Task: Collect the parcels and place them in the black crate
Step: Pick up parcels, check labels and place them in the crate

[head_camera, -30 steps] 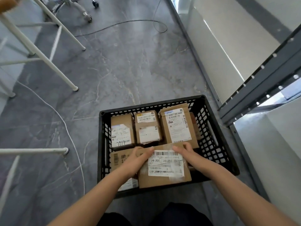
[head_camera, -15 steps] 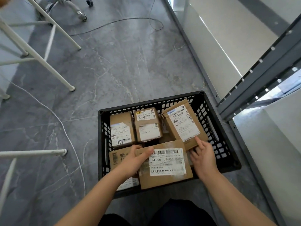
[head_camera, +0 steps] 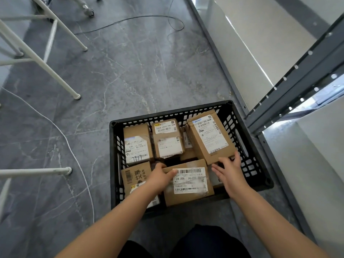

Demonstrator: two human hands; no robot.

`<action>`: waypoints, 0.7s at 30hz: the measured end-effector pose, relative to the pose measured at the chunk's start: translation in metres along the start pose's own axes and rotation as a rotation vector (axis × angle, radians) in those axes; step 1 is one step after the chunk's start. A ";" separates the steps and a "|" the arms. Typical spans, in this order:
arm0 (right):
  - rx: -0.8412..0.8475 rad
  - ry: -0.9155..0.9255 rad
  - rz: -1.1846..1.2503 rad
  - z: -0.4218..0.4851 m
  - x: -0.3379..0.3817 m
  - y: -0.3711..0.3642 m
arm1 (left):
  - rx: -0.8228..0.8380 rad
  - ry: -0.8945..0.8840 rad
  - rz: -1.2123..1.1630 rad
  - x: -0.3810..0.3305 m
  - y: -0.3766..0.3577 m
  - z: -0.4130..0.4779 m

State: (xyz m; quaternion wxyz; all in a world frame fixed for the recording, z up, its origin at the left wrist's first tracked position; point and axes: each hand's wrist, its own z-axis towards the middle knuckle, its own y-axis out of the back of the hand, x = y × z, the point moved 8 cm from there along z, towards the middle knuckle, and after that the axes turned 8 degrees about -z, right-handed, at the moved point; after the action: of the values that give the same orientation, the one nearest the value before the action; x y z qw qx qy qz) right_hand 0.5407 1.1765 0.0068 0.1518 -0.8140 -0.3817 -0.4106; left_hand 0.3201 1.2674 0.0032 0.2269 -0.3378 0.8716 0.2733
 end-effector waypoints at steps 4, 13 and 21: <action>-0.064 -0.048 -0.121 0.012 0.007 0.003 | -0.052 -0.096 0.093 -0.010 -0.009 0.003; -0.184 -0.139 -0.030 0.023 -0.008 -0.001 | -0.068 -0.136 0.068 -0.002 0.001 0.003; -0.154 -0.086 -0.092 0.027 0.000 -0.001 | -0.063 -0.306 0.042 -0.013 0.010 0.003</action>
State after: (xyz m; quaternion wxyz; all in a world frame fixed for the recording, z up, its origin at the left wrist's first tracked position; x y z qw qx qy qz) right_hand 0.5549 1.1920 -0.0100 0.0536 -0.8218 -0.3921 -0.4100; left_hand 0.3227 1.2816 0.0115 0.3406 -0.2807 0.8248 0.3534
